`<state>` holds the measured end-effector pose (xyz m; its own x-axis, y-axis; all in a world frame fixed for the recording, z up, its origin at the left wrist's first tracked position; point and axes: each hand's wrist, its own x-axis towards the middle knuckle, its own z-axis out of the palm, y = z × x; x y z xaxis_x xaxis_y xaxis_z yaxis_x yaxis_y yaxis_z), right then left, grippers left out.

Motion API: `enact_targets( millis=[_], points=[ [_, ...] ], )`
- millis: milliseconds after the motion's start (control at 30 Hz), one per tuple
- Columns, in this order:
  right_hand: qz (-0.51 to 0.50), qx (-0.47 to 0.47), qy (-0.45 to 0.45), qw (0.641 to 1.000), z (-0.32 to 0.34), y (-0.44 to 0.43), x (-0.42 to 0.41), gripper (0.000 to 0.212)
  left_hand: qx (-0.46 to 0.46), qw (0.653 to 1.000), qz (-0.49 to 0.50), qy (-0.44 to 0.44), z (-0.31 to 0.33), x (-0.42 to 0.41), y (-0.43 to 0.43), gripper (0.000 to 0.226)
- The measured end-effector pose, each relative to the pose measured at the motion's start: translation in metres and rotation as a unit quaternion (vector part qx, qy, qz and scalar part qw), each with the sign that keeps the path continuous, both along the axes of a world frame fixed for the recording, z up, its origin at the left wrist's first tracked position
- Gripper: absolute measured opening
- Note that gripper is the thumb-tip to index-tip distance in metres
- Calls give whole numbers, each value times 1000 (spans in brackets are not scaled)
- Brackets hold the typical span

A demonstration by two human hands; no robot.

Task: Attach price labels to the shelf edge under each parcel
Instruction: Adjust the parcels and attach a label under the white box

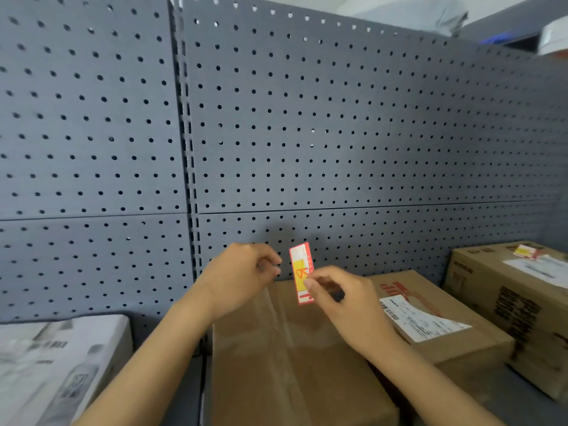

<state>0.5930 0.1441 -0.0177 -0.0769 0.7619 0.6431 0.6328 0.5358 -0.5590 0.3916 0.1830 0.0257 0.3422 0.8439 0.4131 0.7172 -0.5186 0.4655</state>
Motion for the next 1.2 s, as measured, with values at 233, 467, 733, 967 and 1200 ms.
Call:
enact_targets(
  millis=[233, 467, 733, 967, 1200],
  points=[
    [-14, -77, 100, 992, 7, -58, -18, 29, 13, 1000, -12, -5, 1, -13, -59, 12],
    [67, -101, 151, 981, 8, -140, -55, 12, 39, 998, 52, -21, -2, -60, -160, 15],
    [133, -173, 138, 966, -27, -224, -140, 6, 6, 990, 139, 33, -36, -136, -282, 19],
    [144, -190, 82, 968, -44, -243, -213, 7, -30, 979, 198, 42, -55, -211, -331, 21],
    [139, -200, 80, 967, -59, -246, -272, 9, -45, 978, 191, 73, -78, -276, -331, 22]
  ],
)
